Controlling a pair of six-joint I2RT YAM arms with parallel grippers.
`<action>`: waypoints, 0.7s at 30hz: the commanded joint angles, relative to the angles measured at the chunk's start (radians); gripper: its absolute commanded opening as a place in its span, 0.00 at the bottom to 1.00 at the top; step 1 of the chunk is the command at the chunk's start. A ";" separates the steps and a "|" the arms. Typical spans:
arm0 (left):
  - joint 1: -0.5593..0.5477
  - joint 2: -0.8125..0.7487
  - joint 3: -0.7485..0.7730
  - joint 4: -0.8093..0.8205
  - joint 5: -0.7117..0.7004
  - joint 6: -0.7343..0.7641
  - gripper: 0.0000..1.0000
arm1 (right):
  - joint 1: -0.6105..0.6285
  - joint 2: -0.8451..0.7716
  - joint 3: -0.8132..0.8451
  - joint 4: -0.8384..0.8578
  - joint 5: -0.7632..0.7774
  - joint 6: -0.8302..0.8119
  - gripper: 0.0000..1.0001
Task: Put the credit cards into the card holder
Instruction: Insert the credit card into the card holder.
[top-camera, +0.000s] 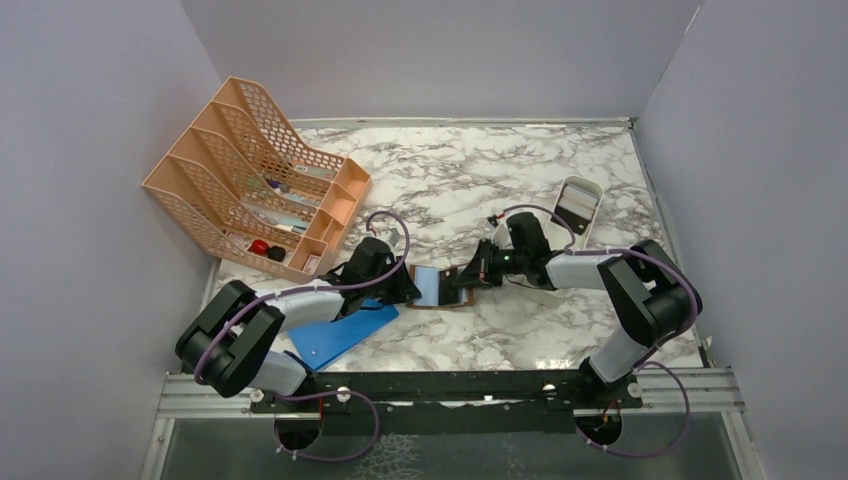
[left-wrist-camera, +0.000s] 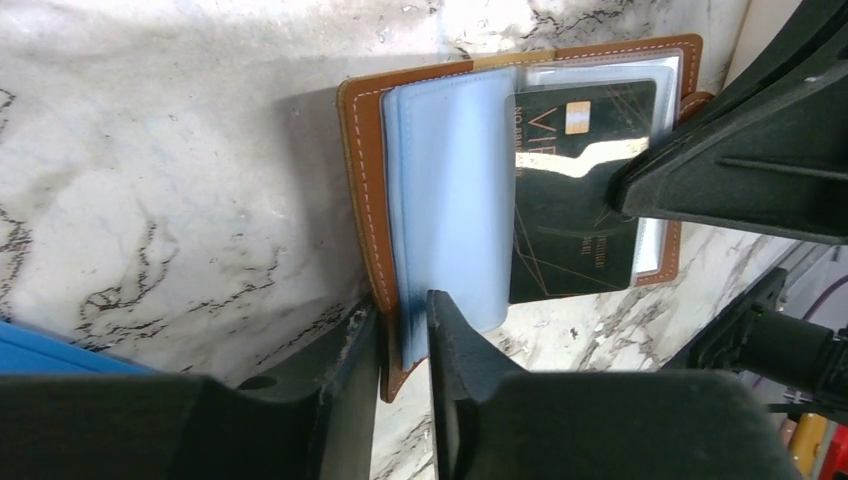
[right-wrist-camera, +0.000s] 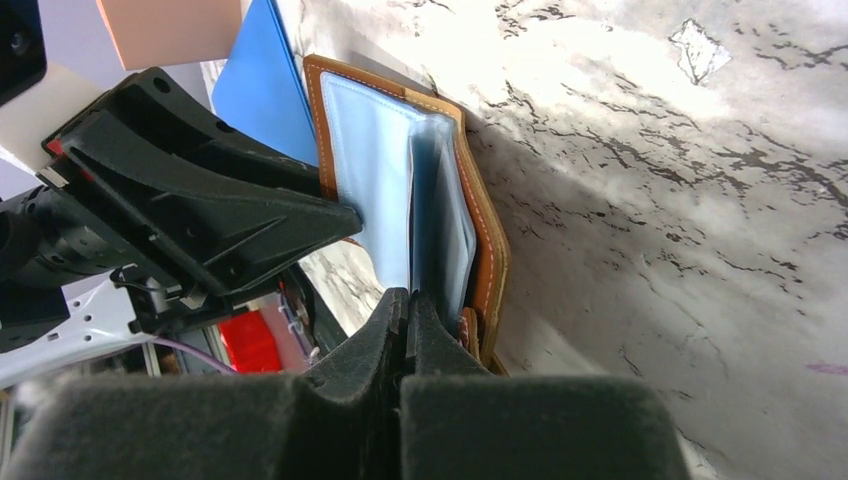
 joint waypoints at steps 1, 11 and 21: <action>-0.002 -0.012 0.011 -0.019 -0.013 0.016 0.29 | 0.009 0.003 0.014 -0.020 -0.017 -0.018 0.01; -0.002 -0.010 0.004 0.026 0.016 -0.004 0.31 | 0.009 0.088 -0.008 0.102 -0.050 0.021 0.01; -0.003 0.025 -0.026 0.096 0.061 -0.030 0.30 | 0.009 0.096 -0.012 0.133 0.001 0.029 0.01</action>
